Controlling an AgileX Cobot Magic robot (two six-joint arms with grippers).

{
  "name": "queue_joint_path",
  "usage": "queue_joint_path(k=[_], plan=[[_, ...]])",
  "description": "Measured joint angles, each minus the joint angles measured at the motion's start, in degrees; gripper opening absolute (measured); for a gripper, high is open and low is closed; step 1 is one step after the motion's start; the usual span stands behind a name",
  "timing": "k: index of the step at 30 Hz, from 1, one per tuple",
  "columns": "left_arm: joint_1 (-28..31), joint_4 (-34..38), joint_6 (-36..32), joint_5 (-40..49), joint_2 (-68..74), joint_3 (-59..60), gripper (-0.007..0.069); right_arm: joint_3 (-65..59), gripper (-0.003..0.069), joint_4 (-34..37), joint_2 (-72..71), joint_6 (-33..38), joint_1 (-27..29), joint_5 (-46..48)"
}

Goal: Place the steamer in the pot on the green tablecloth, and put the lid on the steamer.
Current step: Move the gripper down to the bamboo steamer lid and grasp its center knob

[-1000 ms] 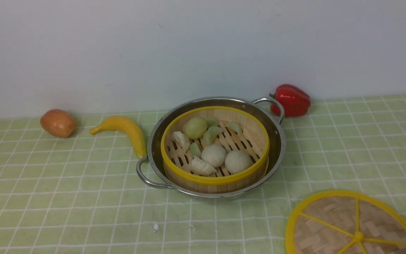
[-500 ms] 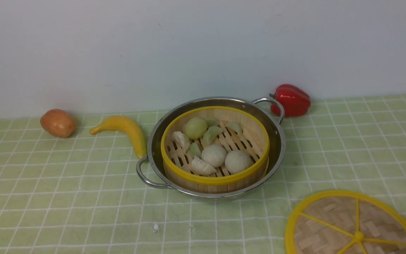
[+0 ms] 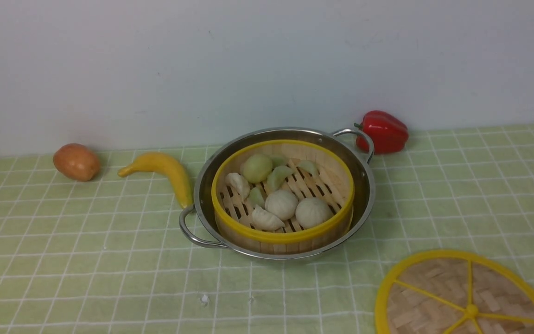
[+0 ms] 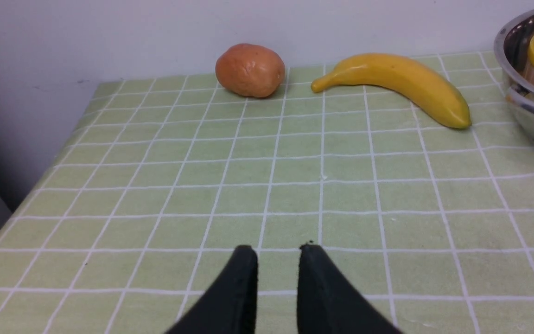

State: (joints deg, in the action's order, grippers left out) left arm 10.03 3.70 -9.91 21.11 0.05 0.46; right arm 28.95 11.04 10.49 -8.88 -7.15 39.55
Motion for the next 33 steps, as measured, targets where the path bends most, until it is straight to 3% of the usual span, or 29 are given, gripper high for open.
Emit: queue_joint_path(k=[3, 10, 15, 21, 33], plan=[[0.00, 0.00, 0.00, 0.00, 0.00, 0.00, 0.0136, 4.17, 0.0243, 6.08, 4.01, 3.73, -0.26, 6.21], [0.00, 0.00, 0.00, 0.00, 0.00, 0.00, 0.0149, 5.95, 0.0243, 20.49, 12.60, 7.65, -0.26, 7.99], [0.00, 0.00, 0.00, 0.00, 0.00, 0.00, 0.0159, 6.02, 0.0243, 19.41, 21.04, 18.92, -0.26, 14.29], [0.00, 0.00, 0.00, 0.00, 0.00, 0.00, 0.0181, 7.14, 0.0243, 17.70, 37.61, 24.80, -0.26, 18.47], [0.00, 0.00, 0.00, 0.00, 0.00, 0.00, 0.0202, 21.52, 0.0243, 7.82, 67.96, 27.22, -1.75, 21.25]])
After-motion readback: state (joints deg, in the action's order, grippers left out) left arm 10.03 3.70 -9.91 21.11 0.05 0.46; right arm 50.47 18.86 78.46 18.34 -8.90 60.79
